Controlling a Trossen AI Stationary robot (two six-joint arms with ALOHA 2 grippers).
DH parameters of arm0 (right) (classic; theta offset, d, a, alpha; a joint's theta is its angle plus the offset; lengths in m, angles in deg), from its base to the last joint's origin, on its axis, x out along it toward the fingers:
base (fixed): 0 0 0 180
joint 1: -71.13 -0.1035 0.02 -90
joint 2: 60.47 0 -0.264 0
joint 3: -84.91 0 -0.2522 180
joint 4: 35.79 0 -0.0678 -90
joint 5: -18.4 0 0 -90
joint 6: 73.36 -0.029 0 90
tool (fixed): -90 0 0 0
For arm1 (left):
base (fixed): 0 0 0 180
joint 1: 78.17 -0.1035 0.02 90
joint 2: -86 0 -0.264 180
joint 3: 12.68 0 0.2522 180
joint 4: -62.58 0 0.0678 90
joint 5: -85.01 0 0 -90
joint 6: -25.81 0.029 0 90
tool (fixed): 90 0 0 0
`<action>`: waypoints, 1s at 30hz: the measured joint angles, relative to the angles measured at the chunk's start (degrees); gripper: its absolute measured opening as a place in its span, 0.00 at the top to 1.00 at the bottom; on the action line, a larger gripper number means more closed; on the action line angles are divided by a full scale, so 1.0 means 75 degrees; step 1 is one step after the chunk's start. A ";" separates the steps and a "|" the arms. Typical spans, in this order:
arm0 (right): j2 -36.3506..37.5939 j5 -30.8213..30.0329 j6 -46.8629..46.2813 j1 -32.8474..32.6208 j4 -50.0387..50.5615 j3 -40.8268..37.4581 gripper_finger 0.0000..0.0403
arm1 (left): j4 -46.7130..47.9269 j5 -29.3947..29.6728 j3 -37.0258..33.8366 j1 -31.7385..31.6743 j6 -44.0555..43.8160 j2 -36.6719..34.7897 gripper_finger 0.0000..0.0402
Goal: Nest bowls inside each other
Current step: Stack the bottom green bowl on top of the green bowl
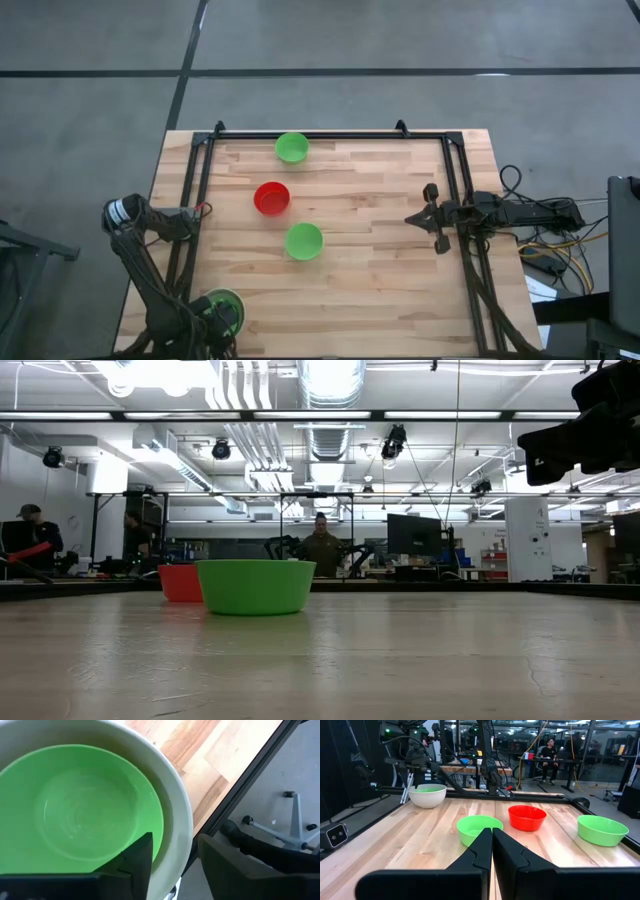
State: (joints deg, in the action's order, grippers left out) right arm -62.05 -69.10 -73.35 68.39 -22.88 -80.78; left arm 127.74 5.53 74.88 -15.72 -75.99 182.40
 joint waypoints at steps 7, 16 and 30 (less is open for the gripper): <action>0.0001 -0.0002 0.0001 0.0002 0.0000 -0.0002 0.98 | -0.0003 0.0000 0.0000 -0.0006 -0.0001 0.0000 0.57; 0.0000 -0.0001 0.0000 0.0001 0.0001 -0.0001 0.98 | 0.0143 0.0026 0.0028 -0.0215 0.0397 -0.0044 0.58; 0.0000 -0.0002 0.0001 0.0001 -0.0001 -0.0002 0.98 | 0.0740 0.0621 0.0038 -0.1461 0.1649 -0.0905 0.58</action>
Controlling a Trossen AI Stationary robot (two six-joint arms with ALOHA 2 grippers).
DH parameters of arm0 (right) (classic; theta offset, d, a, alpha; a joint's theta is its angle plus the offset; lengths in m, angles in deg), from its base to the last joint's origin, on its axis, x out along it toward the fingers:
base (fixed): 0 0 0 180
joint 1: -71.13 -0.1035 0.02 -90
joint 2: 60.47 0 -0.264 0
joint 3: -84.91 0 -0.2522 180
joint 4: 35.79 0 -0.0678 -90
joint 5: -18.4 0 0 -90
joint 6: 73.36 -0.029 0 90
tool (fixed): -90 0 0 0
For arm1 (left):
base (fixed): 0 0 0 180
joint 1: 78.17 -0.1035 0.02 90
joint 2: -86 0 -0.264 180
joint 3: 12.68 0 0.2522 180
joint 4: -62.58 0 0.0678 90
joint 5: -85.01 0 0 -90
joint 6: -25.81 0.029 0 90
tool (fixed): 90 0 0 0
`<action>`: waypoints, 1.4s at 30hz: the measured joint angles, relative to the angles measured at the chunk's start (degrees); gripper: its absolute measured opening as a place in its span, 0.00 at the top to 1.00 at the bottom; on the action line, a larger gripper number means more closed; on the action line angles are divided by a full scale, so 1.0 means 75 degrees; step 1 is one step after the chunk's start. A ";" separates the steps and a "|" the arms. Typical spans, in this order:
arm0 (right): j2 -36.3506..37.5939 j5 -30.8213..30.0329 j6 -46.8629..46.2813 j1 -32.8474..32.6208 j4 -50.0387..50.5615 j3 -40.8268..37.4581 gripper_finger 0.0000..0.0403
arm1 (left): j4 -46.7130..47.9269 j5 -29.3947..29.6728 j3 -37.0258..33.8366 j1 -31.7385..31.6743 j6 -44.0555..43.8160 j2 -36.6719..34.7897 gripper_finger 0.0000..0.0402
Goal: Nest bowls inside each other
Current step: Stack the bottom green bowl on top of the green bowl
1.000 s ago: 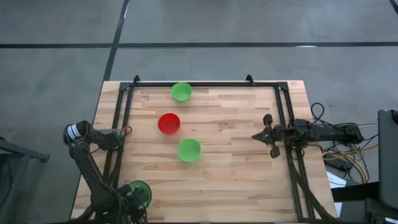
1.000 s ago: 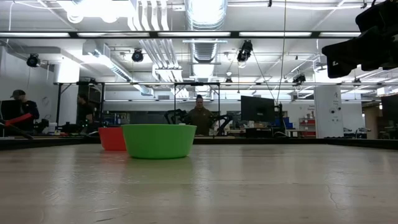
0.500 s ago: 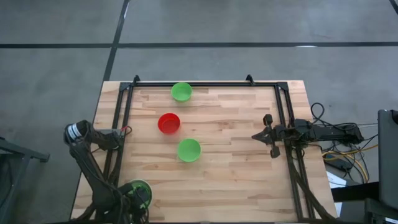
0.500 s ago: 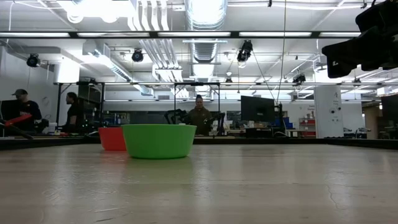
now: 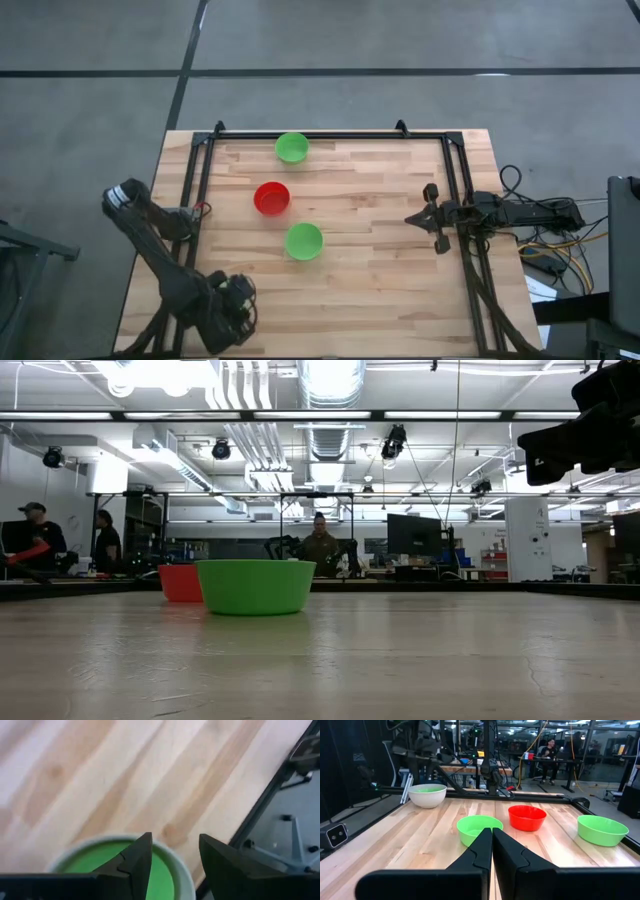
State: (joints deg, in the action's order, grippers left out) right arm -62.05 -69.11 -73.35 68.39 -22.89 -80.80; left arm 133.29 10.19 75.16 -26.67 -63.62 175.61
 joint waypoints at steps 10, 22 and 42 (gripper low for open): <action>0.0000 0.0001 -0.0001 -0.0001 -0.0001 0.0001 0.98 | 0.0023 0.0192 -0.0017 -0.1325 0.0678 -0.0482 0.58; 0.0000 0.0000 -0.0001 -0.0001 0.0002 0.0003 0.98 | -0.0647 0.0172 0.0017 -0.3180 0.2623 -0.0502 0.58; 0.0000 -0.0001 -0.0001 -0.0001 -0.0001 0.0000 0.98 | -0.0045 -0.0342 -0.0038 -0.5080 0.2307 -0.0508 0.58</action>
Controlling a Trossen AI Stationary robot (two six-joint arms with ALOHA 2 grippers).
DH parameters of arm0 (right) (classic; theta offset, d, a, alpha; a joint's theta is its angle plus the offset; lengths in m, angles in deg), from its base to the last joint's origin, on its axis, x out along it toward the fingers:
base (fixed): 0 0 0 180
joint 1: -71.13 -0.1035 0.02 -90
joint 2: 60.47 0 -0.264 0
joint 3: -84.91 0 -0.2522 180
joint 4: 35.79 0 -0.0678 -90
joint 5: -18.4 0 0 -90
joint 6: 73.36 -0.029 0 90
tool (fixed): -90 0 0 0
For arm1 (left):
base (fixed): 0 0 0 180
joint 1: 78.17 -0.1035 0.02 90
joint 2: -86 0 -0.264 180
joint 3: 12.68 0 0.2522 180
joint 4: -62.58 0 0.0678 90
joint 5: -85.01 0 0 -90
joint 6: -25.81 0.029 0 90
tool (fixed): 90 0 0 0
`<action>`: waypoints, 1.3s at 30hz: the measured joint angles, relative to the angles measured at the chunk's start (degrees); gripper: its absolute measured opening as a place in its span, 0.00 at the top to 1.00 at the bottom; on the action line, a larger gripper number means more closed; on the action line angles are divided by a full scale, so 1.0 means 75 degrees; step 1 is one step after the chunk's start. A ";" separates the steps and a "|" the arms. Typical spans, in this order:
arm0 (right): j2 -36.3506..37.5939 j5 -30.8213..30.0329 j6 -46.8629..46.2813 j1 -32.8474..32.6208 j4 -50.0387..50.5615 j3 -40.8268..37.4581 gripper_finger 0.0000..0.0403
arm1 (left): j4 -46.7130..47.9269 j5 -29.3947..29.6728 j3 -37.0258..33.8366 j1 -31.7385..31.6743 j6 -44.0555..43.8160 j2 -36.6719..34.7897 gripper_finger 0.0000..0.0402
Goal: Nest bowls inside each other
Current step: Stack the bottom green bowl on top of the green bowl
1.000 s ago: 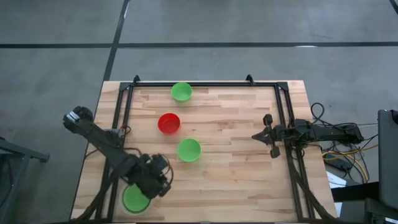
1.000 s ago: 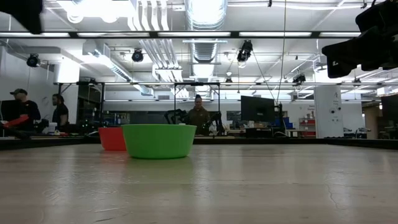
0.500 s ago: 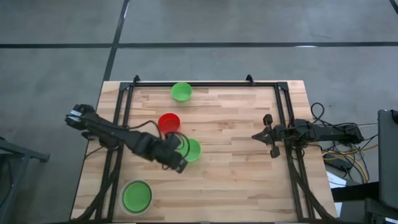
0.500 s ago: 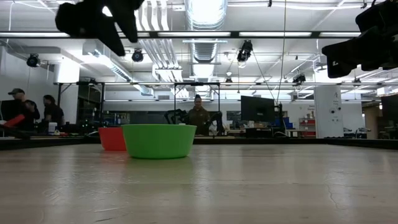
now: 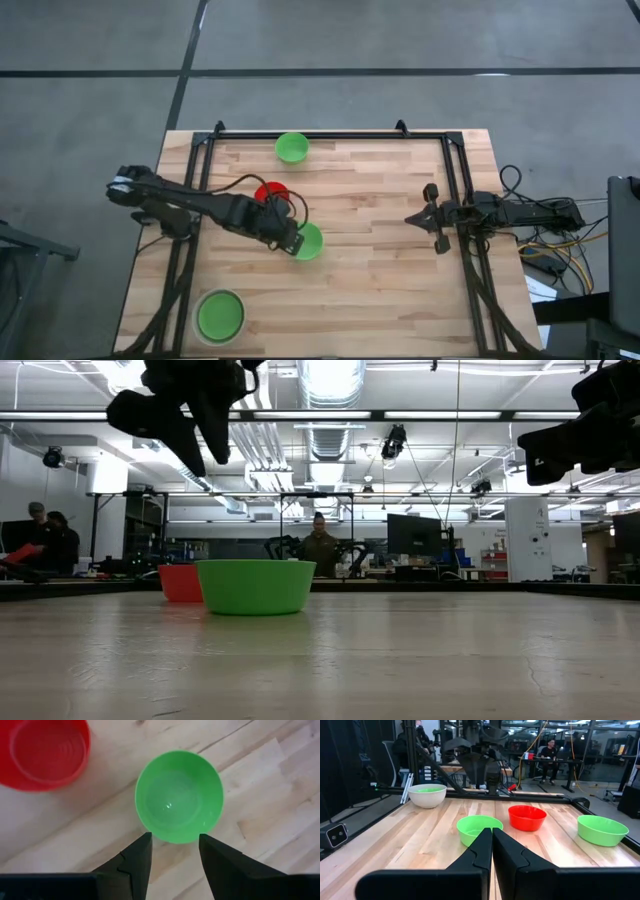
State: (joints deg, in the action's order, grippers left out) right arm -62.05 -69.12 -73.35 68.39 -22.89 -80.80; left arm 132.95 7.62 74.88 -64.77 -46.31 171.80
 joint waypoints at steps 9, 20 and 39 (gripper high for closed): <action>0.0000 0.0000 0.0000 0.0000 0.0001 0.0001 0.98 | -0.0050 0.0041 -0.0164 -0.0139 0.0375 -0.0003 0.58; 0.0000 0.0003 0.0000 0.0000 0.0001 0.0001 0.98 | -0.2092 -0.0011 -0.1240 -0.0316 -0.0065 -0.0003 0.58; 0.0001 0.0000 0.0000 0.0003 0.0000 0.0002 0.98 | -0.2475 -0.0588 -0.1852 -0.0981 -0.1002 0.0136 0.58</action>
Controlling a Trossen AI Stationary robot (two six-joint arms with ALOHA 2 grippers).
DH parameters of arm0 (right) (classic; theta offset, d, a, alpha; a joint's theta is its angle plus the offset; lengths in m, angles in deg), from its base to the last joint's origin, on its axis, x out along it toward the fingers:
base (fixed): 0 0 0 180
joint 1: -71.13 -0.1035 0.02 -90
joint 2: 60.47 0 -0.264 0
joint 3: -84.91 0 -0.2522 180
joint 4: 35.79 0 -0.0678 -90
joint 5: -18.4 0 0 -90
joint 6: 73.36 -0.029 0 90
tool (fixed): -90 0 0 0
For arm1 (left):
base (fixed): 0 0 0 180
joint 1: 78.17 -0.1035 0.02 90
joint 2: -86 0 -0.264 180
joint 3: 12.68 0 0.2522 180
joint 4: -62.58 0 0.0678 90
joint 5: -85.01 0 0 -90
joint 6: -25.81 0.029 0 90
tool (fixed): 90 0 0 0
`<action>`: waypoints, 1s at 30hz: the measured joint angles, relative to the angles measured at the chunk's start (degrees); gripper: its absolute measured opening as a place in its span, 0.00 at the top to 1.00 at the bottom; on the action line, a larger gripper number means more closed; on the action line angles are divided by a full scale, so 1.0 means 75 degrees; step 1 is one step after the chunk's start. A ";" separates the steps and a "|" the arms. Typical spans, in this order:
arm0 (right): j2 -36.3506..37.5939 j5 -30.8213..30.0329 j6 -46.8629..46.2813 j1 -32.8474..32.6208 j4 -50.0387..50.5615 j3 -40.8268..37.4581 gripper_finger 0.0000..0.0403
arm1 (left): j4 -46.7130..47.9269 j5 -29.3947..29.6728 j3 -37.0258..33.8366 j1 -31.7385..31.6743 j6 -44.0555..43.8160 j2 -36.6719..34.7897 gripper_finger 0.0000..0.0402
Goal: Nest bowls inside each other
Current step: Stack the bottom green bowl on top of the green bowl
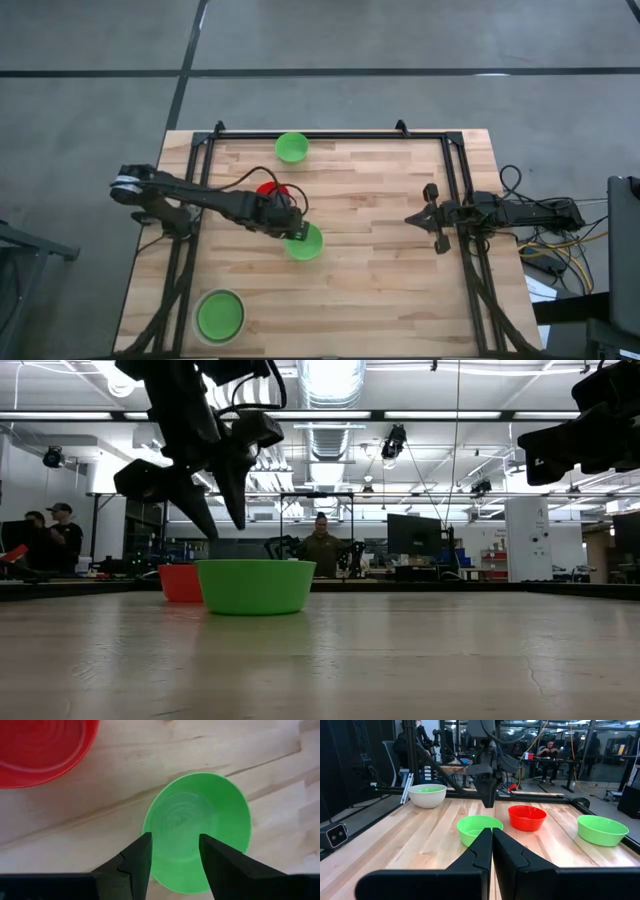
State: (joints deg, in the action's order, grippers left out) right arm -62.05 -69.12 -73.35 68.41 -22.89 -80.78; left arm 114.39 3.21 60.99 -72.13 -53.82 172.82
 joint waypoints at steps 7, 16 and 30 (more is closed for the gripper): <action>-0.0001 0.0001 0.0000 -0.0001 0.0001 -0.0002 0.98 | -0.0079 -0.0250 -0.0040 -0.0017 0.0856 0.0420 0.58; -0.0001 0.0000 0.0003 -0.0002 0.0001 -0.0002 0.98 | -0.0212 -0.0484 -0.0039 -0.0073 0.1149 0.0790 0.58; -0.0002 0.0000 0.0003 -0.0002 0.0003 -0.0001 0.98 | -0.0688 -0.0858 -0.0039 -0.0082 0.1599 0.1201 0.60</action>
State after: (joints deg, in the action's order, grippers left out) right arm -62.06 -69.12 -73.33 68.39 -22.87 -80.79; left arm 109.23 -3.23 60.69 -72.74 -41.83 181.83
